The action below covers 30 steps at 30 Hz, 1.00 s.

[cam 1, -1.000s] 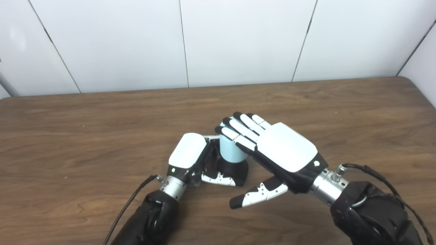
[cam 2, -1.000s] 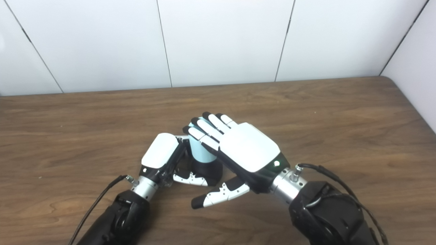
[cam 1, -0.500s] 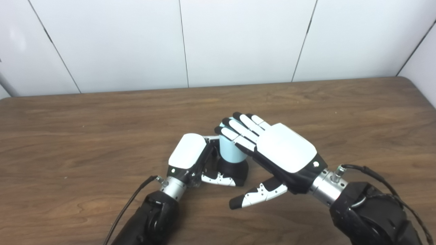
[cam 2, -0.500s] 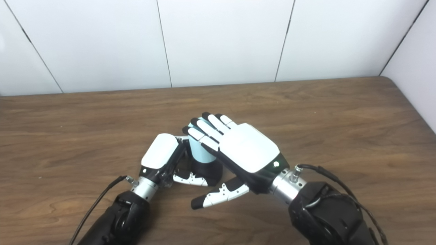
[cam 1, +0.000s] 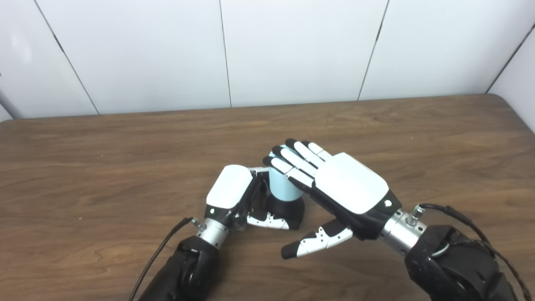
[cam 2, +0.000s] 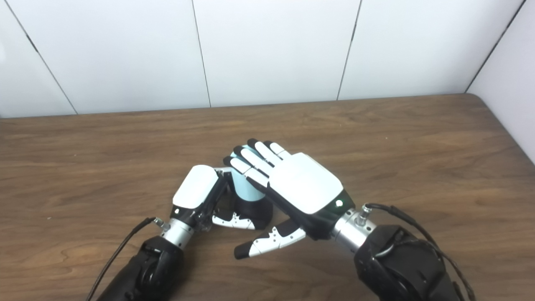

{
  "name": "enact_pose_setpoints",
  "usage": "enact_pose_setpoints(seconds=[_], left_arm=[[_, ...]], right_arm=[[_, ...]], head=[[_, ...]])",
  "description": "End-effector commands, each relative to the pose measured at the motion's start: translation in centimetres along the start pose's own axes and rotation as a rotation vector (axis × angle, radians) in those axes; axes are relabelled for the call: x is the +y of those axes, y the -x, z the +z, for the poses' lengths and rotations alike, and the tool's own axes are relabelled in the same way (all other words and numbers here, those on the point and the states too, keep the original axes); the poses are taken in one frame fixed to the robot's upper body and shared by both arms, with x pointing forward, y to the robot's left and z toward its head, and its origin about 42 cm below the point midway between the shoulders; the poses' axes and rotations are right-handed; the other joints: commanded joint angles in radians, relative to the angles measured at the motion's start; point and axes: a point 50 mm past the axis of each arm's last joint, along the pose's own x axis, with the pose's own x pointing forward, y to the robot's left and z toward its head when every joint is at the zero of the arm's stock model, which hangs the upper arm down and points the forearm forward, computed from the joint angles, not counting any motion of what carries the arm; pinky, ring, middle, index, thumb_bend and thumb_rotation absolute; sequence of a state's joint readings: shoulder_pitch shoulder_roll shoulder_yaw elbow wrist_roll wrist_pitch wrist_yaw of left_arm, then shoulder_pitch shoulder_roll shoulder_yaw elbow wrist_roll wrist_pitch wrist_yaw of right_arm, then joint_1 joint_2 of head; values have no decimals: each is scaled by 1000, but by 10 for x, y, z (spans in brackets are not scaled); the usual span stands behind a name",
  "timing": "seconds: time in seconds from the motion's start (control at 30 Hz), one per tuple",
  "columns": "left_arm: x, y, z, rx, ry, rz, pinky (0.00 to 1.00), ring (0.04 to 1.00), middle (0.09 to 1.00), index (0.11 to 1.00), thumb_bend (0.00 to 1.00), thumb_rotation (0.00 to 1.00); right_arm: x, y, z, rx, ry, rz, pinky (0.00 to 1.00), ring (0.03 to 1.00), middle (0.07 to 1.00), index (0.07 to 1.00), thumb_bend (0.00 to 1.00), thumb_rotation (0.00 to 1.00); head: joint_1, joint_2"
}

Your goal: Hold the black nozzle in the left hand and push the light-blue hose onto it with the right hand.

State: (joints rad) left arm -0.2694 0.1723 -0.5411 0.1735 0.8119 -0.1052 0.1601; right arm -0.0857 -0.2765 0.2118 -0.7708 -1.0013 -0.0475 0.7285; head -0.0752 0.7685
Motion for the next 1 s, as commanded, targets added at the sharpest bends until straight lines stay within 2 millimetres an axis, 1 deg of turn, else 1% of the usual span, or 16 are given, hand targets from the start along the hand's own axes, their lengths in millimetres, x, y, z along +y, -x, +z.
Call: enact_pose_setpoints(seconds=[0.0,0.23,0.47,0.57,0.73,0.83,0.97], left_arm=[[-59,54,-18,137,17,-294,378,482,517,479,476,0],[-58,54,-18,146,18,-300,372,477,513,483,476,0],[-57,54,-17,153,17,-306,350,451,474,498,476,0],[-57,54,-17,147,11,-302,370,474,503,485,477,0],[-57,54,-17,144,13,-302,381,488,522,469,476,0],[-57,55,-17,147,13,-307,381,489,526,467,475,0],[-57,54,-17,148,13,-303,361,464,494,490,477,0]], right_arm=[[25,9,-7,34,1,177,1000,1000,974,944,709,1000],[31,9,-9,40,-18,175,1000,1000,972,931,699,1000],[37,11,-11,53,-36,187,1000,1000,968,928,690,1000],[40,12,-12,59,-42,196,1000,1000,971,930,686,1000],[43,11,-12,58,-47,200,1000,1000,970,928,683,1000],[44,11,-13,57,-50,203,1000,1000,967,925,683,1000],[46,11,-14,55,-55,213,1000,1000,967,926,687,1000]], head=[[-1,2],[-1,1],[0,6],[-1,7],[-1,7],[1,9],[0,11]])
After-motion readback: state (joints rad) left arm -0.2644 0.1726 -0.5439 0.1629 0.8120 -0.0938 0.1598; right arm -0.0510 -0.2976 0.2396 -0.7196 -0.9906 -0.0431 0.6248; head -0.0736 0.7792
